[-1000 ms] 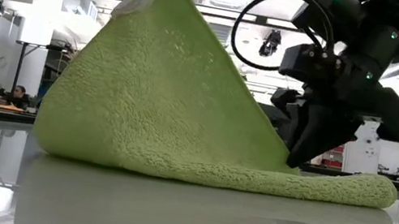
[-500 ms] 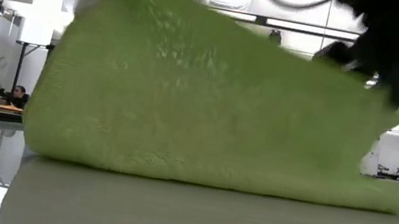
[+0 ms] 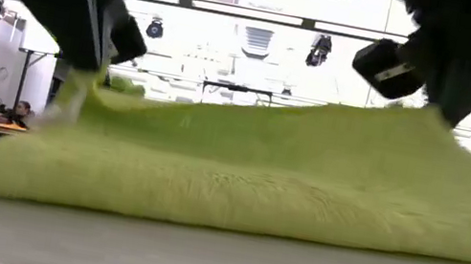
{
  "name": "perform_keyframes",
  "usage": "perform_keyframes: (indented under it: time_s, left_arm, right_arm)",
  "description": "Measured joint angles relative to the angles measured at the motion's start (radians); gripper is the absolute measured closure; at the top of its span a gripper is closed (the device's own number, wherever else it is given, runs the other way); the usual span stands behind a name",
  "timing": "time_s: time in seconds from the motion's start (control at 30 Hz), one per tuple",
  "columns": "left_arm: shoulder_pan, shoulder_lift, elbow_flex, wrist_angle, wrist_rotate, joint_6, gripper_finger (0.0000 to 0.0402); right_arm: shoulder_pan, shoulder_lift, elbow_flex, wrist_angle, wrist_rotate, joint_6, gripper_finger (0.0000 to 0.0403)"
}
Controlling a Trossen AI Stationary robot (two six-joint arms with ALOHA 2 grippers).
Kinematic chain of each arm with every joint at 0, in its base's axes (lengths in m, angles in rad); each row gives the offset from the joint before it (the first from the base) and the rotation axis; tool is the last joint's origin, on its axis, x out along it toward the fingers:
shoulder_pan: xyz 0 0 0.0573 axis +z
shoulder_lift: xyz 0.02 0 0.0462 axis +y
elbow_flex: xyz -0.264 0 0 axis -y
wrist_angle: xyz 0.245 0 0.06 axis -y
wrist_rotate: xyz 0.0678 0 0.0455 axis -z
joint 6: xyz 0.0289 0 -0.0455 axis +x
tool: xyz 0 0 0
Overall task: Fold microfiber towels
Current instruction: Fold the green microfiber cloth
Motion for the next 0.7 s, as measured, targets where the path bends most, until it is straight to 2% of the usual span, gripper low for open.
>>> perform_keyframes:
  time_s: [0.13, 0.43, 0.7]
  left_arm:
    - [0.043, 0.0, -0.002, -0.11, -0.059, 0.014, 0.0401]
    - [0.111, 0.002, -0.015, -0.157, -0.077, 0.052, 0.0401]
    - [0.128, 0.006, -0.016, -0.157, -0.078, 0.052, 0.0401]
  right_arm:
    - [-0.081, 0.0, -0.011, -0.02, 0.075, -0.031, 0.0394]
    - [-0.224, 0.0, -0.051, -0.02, 0.079, -0.081, 0.0394]
    - [-0.28, 0.001, -0.098, 0.088, 0.079, -0.102, 0.0394]
